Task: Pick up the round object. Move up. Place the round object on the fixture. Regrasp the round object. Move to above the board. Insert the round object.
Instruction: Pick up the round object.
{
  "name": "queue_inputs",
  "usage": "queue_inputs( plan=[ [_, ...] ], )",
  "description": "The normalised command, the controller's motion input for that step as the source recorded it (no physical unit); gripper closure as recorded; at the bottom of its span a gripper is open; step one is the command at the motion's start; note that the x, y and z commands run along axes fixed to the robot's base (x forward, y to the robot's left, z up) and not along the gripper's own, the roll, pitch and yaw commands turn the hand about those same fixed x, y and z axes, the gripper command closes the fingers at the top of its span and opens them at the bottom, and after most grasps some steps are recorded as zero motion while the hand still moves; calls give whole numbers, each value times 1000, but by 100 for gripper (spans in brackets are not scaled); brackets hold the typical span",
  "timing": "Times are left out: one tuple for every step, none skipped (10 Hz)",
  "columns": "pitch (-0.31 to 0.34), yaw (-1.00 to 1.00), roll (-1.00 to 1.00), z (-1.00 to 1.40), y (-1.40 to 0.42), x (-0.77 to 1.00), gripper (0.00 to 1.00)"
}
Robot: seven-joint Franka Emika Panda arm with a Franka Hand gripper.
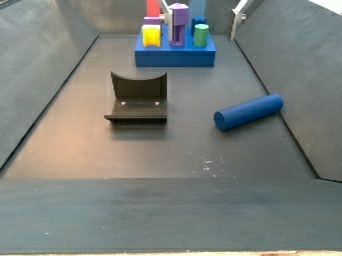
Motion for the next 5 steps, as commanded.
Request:
queue_inputs(
  plan=[
    [0,-114,0,-3,0,-123,0],
    [0,-526,0,-131,123,-437,0],
    [0,-517,-23,-149,137,-580,0],
    [0,-594,-26,-186,169,-611,0],
    [0,-597,-33,-214,194,-620,0]
  ],
)
